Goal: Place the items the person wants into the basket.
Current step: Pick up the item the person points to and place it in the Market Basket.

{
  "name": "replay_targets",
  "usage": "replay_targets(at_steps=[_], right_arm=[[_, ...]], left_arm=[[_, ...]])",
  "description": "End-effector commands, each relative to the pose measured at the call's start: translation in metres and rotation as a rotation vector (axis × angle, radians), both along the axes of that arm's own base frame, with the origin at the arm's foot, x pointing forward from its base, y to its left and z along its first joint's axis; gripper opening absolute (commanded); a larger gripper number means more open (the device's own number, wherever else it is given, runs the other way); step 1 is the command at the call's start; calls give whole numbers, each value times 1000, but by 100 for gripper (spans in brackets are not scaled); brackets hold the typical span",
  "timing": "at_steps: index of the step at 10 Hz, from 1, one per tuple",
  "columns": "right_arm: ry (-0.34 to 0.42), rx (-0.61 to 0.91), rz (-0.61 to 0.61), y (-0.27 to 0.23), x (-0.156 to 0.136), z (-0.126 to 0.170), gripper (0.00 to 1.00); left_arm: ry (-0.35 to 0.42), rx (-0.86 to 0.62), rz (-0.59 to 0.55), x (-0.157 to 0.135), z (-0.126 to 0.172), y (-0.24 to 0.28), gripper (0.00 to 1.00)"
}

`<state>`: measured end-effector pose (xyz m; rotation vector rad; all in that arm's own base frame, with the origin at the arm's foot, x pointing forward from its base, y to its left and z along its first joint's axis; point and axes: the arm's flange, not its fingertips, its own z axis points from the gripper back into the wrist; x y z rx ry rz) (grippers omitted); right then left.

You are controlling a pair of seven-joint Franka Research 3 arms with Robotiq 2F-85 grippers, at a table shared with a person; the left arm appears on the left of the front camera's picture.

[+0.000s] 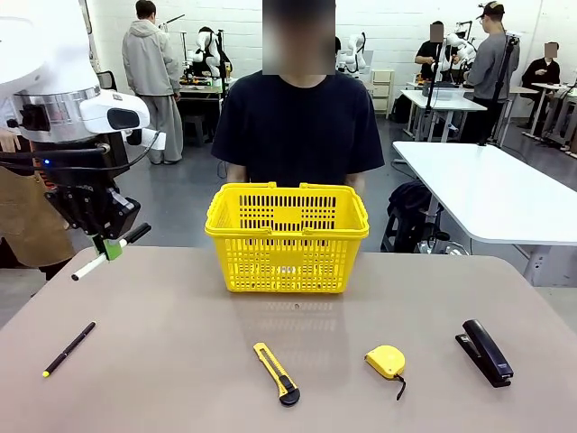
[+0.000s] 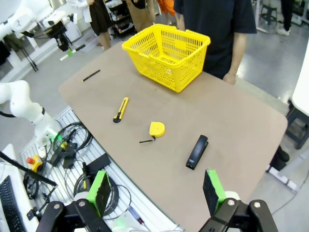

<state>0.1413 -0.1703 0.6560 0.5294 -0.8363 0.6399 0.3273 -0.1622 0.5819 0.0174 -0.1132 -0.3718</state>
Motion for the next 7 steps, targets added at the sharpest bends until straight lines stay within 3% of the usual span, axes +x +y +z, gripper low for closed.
replay_targets(at_steps=[1,2,4,7], right_arm=[[-1,2,2,0,0,-1,100],[-1,2,2,0,0,-1,100],[-1,2,2,0,0,-1,100],[-1,2,2,0,0,-1,100]], left_arm=[[-40,11,-183,42,36,-43,12],[-59,39,-335,61,49,-73,12],[-71,99,-494,96,57,-133,12],[-108,205,-619,143,36,-194,12]])
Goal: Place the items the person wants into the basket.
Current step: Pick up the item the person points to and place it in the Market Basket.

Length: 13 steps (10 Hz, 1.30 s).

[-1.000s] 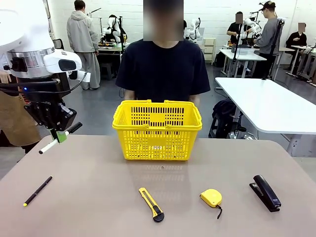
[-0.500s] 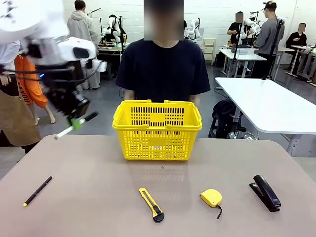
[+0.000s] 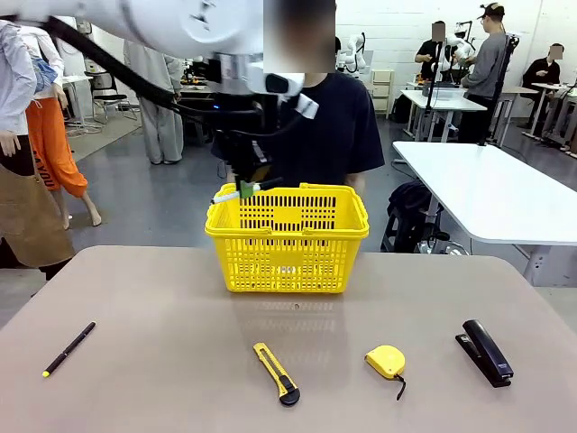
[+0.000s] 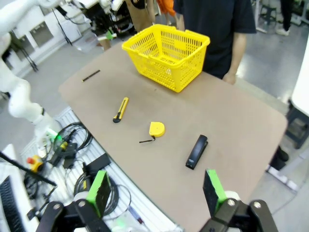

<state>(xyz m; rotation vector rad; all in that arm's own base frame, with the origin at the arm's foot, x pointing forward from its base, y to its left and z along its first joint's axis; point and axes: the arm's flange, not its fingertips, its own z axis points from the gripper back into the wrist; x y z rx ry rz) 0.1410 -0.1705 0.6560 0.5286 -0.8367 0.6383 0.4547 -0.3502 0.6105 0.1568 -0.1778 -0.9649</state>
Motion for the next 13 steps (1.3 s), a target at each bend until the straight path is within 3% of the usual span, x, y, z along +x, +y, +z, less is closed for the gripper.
replay_targets(at_steps=[1,3,4,11,13], right_arm=[[-1,2,4,0,0,-1,100],[-1,2,4,0,0,-1,100],[-1,2,4,0,0,-1,100],[-1,2,4,0,0,-1,100],[-1,2,4,0,0,-1,100]], left_arm=[[-47,50,-68,22,0,-13,12],[-74,56,-133,16,-7,-9,12],[-24,42,-58,23,-14,-17,12],[-31,49,-78,26,-15,-17,12],[29,7,-163,95,-30,-24,12]])
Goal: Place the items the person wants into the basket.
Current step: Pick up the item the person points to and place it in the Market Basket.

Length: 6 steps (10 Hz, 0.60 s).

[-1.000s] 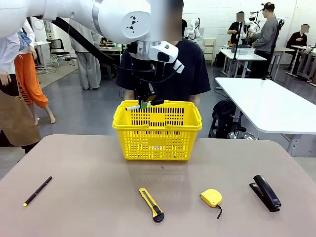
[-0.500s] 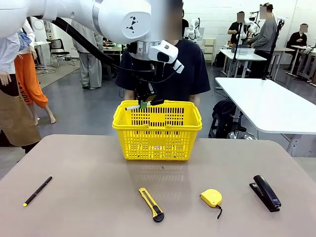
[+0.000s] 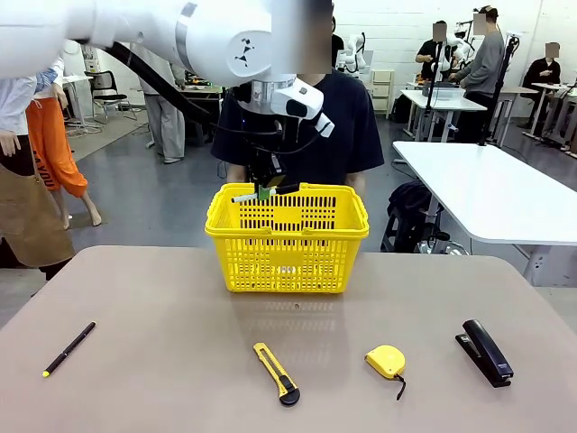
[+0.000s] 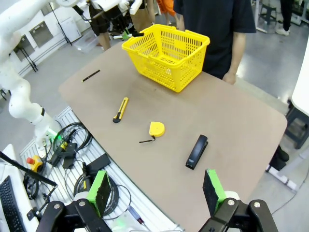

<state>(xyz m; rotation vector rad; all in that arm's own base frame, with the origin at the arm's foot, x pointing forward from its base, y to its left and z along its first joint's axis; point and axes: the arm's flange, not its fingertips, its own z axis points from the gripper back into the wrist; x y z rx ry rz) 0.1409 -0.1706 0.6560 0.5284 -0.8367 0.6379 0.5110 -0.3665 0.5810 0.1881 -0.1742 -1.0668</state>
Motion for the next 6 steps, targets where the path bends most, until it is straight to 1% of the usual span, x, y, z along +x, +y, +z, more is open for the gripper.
replay_targets(at_steps=[1,2,3,4,6], right_arm=[[-1,2,4,0,0,-1,100],[-1,2,4,0,0,-1,100],[-1,2,4,0,0,-1,100],[-1,2,4,0,0,-1,100],[-1,2,4,0,0,-1,100]], left_arm=[[33,-61,-76,62,-8,-11,12],[43,-67,-37,81,-22,-12,12],[60,-83,-23,92,-37,-11,12],[77,-86,-9,100,-52,-9,12],[116,-55,1,104,-81,-6,12]])
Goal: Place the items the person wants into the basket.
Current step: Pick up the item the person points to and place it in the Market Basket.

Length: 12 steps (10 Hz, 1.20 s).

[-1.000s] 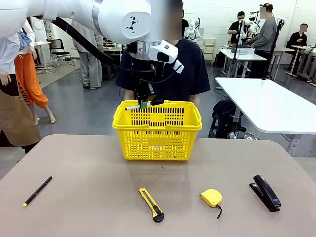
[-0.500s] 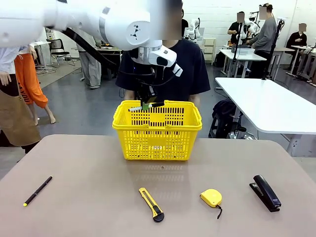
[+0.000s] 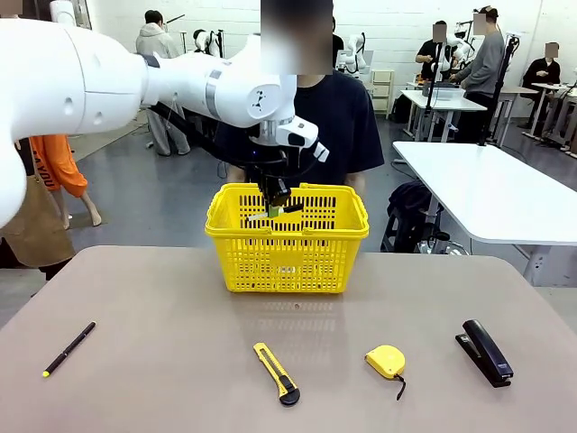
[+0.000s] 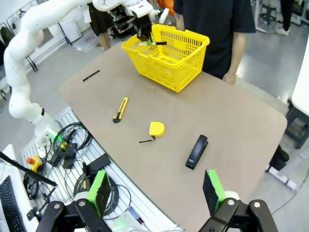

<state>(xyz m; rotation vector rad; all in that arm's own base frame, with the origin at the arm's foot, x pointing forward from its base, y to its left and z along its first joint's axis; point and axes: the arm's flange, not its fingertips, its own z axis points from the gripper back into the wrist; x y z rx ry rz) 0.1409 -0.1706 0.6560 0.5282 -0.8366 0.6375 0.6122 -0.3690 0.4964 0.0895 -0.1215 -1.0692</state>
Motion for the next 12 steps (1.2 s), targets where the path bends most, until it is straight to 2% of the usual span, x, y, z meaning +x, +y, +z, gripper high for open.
replay_targets(at_steps=[1,5,8,9,10,11,12], right_arm=[[-1,2,4,0,0,-1,100],[-1,2,4,0,0,-1,100],[-1,2,4,0,0,-1,100],[-1,2,4,0,0,-1,100],[-1,2,4,0,0,-1,100],[-1,2,4,0,0,-1,100],[-1,2,4,0,0,-1,100]], left_arm=[[41,17,9,2,-9,-3,12],[91,64,-2,1,-44,-3,12],[109,85,-13,4,-55,-5,12],[111,84,-21,3,-54,-6,59],[103,87,-32,3,-54,-6,72],[101,87,-36,2,-53,-5,100],[101,90,-39,2,-53,-4,100]])
